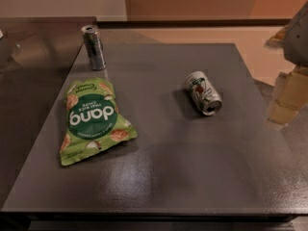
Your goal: Place 7up can upright
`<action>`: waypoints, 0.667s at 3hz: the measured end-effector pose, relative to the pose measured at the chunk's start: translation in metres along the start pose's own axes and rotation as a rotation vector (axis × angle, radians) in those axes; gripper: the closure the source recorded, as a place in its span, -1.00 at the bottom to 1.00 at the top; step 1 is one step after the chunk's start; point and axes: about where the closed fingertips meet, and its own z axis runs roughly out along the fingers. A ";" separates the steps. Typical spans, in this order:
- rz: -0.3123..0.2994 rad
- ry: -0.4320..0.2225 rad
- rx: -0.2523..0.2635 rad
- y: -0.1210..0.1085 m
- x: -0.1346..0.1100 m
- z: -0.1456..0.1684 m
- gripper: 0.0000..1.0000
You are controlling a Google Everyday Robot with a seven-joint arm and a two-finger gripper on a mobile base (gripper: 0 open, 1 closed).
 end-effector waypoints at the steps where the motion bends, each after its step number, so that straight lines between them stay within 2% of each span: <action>1: 0.000 0.000 0.000 0.000 0.000 0.000 -1.00; 2: -0.047 -0.031 -0.003 -0.010 -0.002 0.004 -1.00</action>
Offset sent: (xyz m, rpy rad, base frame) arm 0.0266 -0.0018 -0.0079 0.0409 -0.0081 0.1343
